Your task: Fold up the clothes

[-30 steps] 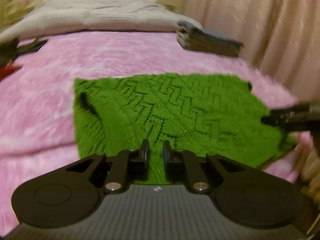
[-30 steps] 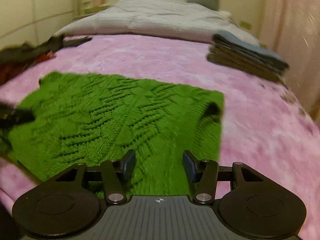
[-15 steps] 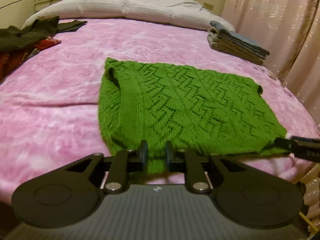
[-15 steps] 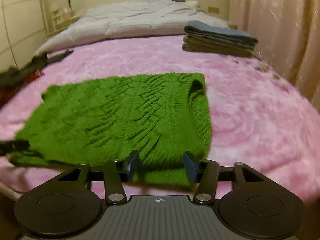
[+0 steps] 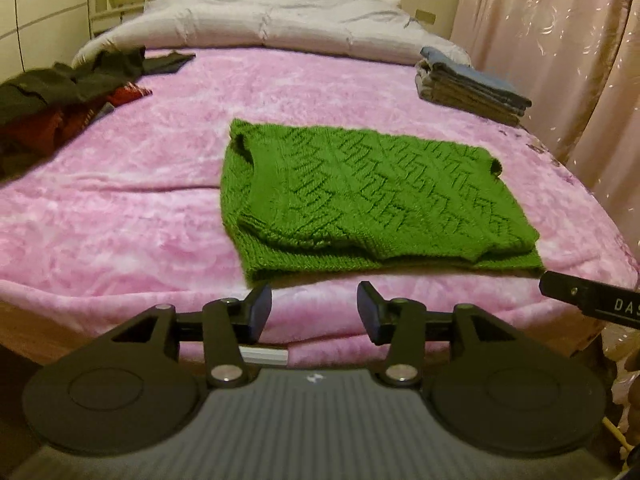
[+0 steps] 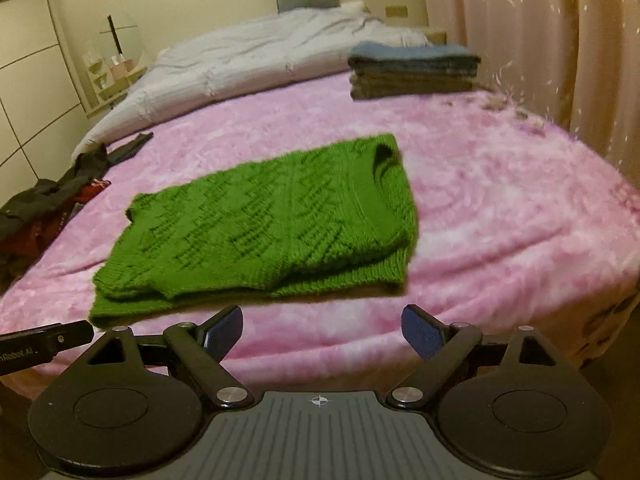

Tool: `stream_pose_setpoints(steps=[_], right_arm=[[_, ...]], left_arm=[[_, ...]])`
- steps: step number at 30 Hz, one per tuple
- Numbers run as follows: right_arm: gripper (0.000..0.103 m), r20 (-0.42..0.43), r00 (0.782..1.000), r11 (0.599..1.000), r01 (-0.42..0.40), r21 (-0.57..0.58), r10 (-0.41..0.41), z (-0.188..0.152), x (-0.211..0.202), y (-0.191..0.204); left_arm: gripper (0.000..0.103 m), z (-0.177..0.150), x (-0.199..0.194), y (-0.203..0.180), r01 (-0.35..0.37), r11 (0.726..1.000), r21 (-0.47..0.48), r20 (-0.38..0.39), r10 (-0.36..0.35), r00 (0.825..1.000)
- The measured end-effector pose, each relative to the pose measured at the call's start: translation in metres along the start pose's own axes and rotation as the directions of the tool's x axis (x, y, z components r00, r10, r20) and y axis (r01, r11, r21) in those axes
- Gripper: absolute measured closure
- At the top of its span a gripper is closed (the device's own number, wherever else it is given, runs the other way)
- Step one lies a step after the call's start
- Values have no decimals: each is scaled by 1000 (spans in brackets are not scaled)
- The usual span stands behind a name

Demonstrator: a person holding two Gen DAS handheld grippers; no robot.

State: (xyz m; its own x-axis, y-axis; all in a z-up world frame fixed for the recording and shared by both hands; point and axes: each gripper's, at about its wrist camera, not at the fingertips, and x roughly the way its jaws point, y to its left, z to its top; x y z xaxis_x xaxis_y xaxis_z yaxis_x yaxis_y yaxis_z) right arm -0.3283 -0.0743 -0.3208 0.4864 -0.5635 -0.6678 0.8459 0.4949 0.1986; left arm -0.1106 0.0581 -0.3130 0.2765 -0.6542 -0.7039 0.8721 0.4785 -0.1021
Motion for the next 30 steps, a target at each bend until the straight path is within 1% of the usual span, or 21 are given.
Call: stream_pose_setpoints(steps=[4,8,17,24,27,30], right_arm=[[14,26,1000,1000,2,-6,-2,-5,-20,7],[14,45,999,1000,2,-2,-2,-11,-37,10],[14,75,997,1000,11,-22,-9,-17,-63,20],[14,91,996,999,15,-31,-12,-16,-70,25],[14,92,996,999,22,-31,-19,-14,-70,25],[14,86,996,999,28,-36,-25,-12,-67,26]], left_arm=[[58,-7,-21,-3,-4,1000,15,35,3,999],[57,-15,-36,-2,-25,999,31,50,24,998],[55,-27,-61,1,-30,999,44,83,26,996],[54,-25,-69,3,-29,999,44,98,24,995],[51,-23,-67,4,-21,999,44,98,17,995],[50,-21,-65,4,-14,999,43,97,9,995]])
